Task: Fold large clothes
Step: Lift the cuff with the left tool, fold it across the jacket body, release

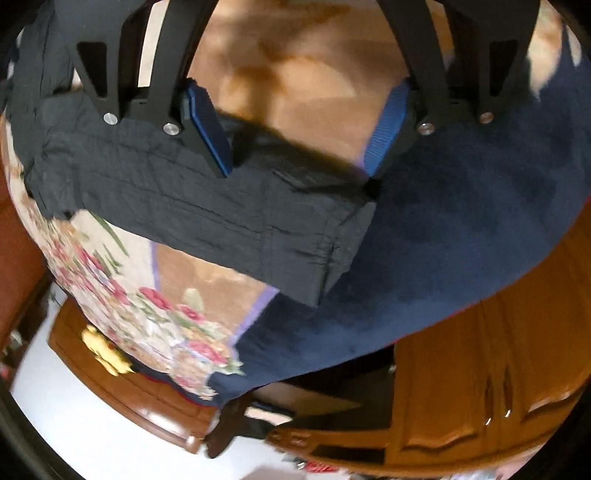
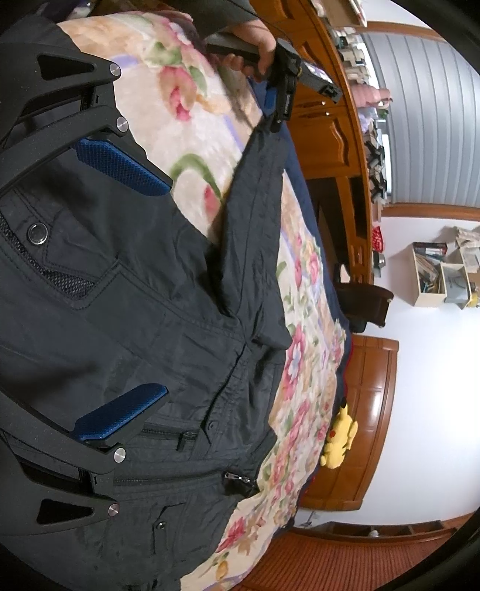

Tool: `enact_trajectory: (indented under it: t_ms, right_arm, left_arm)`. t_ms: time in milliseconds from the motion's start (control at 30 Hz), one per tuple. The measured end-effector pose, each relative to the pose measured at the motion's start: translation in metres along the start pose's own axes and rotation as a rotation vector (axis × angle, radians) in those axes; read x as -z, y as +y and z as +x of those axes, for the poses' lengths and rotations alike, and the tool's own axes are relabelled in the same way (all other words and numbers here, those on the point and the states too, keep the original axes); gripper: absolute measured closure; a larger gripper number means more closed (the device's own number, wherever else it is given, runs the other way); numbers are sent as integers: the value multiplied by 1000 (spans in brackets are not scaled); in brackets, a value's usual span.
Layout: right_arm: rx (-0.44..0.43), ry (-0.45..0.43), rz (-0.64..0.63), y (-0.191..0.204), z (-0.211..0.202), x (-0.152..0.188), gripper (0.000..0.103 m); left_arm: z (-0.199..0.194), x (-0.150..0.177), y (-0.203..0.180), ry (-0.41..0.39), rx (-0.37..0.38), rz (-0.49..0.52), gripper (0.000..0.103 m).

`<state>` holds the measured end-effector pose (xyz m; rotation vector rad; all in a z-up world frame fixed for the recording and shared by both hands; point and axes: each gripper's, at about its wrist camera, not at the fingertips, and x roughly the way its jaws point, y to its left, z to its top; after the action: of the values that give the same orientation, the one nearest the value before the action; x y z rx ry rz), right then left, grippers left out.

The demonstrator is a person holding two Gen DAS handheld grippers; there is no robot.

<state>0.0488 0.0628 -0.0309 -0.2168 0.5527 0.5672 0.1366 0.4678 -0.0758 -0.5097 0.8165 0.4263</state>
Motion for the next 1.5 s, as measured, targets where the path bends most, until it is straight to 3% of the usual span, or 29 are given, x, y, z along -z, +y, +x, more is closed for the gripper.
enact_trajectory:
  t_ms: [100,167,267,333,433,867,1100,1500]
  right_arm:
    - [0,1,0,0,0,0,0]
    - [1,1,-1,0,0,0,0]
    - [2,1,-2,0,0,0,0]
    - [1,1,-1,0,0,0,0]
    - [1,1,0,0,0,0,0]
    - [-38,5,35,-22,-29,-7,0]
    - [-3,-29,63,-62,-64,-9,0]
    - [113,-42,83,-122,-93,-3,0]
  left_arm:
    - [6,-4,4,1,18,-38,30]
    - [7,-6,5,-2,29,-57,40]
    - [10,-11,8,-1,37,-81,60]
    - [10,-12,7,4,55,-79,89]
    - [2,-13,-3,-15,10,-25,100]
    - [-105,4,-117,-153,45,259,103]
    - [-149,40,-191,-180,116,403,103]
    - [-176,129,-306,-152,304,588,103]
